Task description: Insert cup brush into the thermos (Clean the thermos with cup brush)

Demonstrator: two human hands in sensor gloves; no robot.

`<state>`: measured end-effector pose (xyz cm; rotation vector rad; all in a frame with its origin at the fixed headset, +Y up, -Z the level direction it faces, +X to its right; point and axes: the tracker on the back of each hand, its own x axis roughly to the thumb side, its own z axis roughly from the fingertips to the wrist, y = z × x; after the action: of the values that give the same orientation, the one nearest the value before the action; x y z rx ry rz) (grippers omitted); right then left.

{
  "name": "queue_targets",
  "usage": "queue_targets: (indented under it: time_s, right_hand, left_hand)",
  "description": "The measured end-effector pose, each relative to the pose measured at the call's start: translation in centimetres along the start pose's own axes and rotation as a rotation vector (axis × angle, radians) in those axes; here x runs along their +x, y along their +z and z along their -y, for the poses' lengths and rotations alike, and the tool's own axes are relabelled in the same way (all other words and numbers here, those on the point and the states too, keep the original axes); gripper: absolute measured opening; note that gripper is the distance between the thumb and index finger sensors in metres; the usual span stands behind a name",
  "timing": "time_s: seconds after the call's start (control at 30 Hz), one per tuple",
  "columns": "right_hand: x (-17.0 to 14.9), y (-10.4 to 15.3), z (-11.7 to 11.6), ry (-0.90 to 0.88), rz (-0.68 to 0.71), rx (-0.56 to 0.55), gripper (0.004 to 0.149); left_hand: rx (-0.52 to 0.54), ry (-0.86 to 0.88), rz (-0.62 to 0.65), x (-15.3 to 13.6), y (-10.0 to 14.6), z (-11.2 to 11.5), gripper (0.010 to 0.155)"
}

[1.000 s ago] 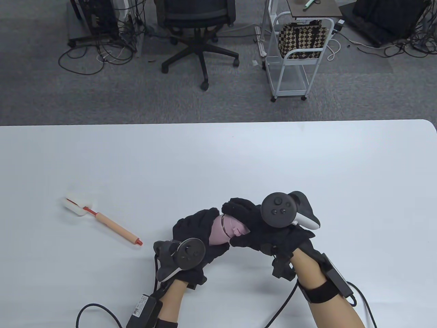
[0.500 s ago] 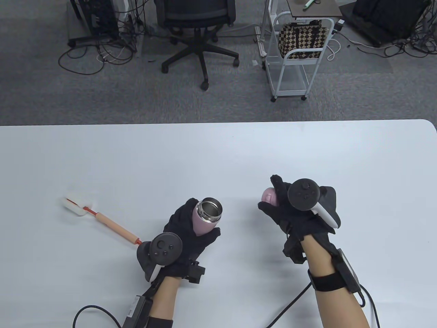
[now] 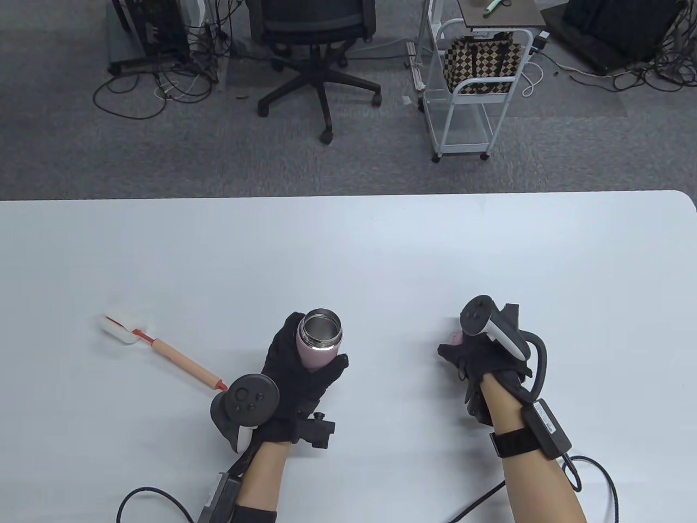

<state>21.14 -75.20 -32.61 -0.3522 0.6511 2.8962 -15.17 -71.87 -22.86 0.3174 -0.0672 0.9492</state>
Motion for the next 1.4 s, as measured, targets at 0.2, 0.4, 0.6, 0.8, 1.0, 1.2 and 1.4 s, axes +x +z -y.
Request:
queue_targets:
  time_s: [0.2, 0.4, 0.6, 0.8, 1.0, 1.2, 1.4]
  right_hand:
    - [0.0, 1.1, -0.2, 0.007, 0.049, -0.074, 0.093]
    - [1.1, 6.3, 1.0, -0.232, 0.303, -0.343, 0.093]
    - [2.6, 10.2, 0.4, -0.567, 0.556, -0.377, 0.097]
    - [3.9, 10.5, -2.8, -0.883, 0.711, -0.239, 0.097]
    - [5.2, 10.2, -5.2, -1.106, 0.789, -0.104, 0.088]
    - [5.9, 10.0, -5.3, -1.071, 0.94, 0.033, 0.077]
    - [5.9, 10.3, -5.3, -1.08, 0.877, -0.042, 0.092]
  left_hand:
    - [-0.013, 0.042, -0.008, 0.0, -0.1, 0.2, 0.103]
    - [-0.037, 0.064, -0.001, 0.3, -0.1, 0.3, 0.102]
    - [-0.12, 0.159, -0.016, 0.8, 0.2, 1.5, 0.1]
    - [-0.181, 0.248, 0.055, 1.3, 0.6, 2.3, 0.097]
    - [-0.268, 0.432, 0.011, 1.9, 0.9, 3.5, 0.094]
    - [-0.4, 0.536, 0.033, 2.2, 0.9, 4.6, 0.075]
    - [-0.463, 0.401, 0.164, 2.4, 0.3, 3.5, 0.043]
